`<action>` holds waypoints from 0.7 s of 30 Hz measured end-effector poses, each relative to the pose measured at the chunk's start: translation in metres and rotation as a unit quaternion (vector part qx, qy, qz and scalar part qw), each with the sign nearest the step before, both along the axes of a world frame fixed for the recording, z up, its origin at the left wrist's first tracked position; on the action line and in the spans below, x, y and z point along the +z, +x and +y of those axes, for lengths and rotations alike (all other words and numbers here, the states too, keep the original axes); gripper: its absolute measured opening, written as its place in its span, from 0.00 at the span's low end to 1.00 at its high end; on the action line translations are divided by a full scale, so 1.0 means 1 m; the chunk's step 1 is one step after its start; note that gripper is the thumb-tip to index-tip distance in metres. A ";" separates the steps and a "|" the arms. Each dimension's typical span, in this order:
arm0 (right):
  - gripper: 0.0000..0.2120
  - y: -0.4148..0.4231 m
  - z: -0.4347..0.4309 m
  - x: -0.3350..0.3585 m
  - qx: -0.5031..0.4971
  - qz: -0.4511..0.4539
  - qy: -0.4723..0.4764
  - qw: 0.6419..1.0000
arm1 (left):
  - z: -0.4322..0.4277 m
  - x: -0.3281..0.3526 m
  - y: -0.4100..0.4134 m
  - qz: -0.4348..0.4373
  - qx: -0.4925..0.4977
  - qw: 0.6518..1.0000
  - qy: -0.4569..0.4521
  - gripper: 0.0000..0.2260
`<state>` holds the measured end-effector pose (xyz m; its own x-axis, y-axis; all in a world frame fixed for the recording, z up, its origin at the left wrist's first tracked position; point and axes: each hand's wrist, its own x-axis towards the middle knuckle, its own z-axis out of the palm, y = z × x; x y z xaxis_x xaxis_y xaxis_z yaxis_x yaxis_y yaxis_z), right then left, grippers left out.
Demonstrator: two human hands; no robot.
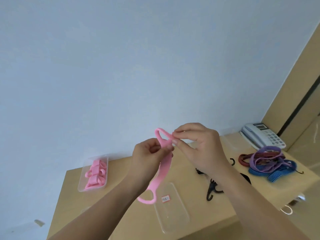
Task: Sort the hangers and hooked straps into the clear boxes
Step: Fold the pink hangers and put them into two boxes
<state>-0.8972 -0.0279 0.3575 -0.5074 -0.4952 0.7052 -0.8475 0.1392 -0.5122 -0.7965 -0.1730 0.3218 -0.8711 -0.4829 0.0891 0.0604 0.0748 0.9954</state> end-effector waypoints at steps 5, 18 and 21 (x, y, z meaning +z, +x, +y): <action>0.06 0.018 0.011 -0.001 0.006 0.100 -0.020 0.995 | 0.013 0.011 0.017 0.051 -0.073 0.994 0.058 0.12; 0.07 -0.005 0.009 0.026 0.070 0.170 0.034 0.982 | 0.032 0.027 0.021 0.078 0.045 0.996 0.020 0.11; 0.11 -0.016 0.012 0.035 0.074 0.155 0.061 0.983 | 0.038 0.030 0.014 0.070 0.055 0.996 -0.025 0.11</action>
<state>-0.9127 -0.0157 0.3921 -0.1933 -0.6380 0.7454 -0.9759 0.0468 -0.2131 -0.7824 -0.1355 0.3520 -0.7907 -0.5669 0.2312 0.1863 0.1369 0.9729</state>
